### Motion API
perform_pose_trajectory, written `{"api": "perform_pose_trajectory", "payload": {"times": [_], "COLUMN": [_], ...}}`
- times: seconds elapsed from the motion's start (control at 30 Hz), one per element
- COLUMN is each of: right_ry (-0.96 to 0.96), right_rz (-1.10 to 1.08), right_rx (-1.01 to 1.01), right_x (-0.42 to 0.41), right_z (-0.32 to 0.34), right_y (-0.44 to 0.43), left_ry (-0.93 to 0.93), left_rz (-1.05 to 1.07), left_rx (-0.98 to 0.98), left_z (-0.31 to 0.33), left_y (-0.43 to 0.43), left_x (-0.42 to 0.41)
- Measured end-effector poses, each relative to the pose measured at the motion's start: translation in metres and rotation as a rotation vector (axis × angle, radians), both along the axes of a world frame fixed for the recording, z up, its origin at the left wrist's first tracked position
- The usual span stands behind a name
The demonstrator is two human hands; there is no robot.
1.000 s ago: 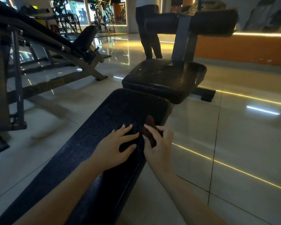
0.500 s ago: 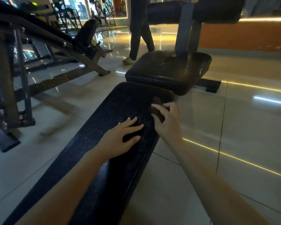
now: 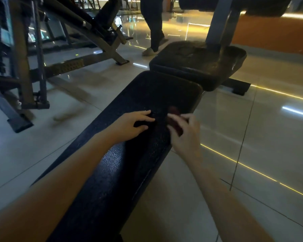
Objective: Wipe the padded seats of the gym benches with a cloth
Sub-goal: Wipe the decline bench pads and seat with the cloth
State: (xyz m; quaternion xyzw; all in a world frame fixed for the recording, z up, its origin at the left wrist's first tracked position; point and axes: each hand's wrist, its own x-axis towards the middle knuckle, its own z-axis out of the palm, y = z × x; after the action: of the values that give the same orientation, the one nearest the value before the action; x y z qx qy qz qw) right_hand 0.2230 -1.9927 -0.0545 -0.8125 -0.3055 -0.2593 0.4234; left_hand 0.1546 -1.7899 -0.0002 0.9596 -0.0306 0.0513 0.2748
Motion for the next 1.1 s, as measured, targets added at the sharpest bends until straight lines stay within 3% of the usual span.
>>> {"api": "perform_pose_trajectory", "payload": {"times": [0.2,0.33,0.53,0.63,0.7,0.87,1.1], "right_ry": [0.007,-0.107,-0.024,-0.046,-0.073,-0.067,-0.109], "right_rz": [-0.076,0.098,0.378,0.485,0.449,0.119,0.112], "right_rx": [-0.051,-0.102,-0.136,-0.222,-0.242,-0.206,-0.235], "right_x": [0.015,-0.05,-0.177,-0.193,-0.177,-0.099,-0.095], "right_z": [0.017,-0.012,-0.065,-0.065,-0.058,-0.023,-0.013], "right_y": [0.0,0.003,0.015,0.015,0.021,0.031,0.023], "left_ry": [0.09,0.125,0.146,0.165,0.191,0.178,0.206], "left_rz": [0.017,0.02,0.029,0.026,0.015,0.049,0.045], "left_rx": [0.026,-0.016,-0.035,-0.041,-0.021,-0.03,0.039], "left_z": [0.009,0.018,0.013,0.008,0.005,0.01,0.017], "left_y": [0.003,0.007,0.011,0.001,-0.005,-0.013,-0.009], "left_x": [-0.004,-0.007,-0.023,-0.032,-0.038,-0.042,-0.055]}}
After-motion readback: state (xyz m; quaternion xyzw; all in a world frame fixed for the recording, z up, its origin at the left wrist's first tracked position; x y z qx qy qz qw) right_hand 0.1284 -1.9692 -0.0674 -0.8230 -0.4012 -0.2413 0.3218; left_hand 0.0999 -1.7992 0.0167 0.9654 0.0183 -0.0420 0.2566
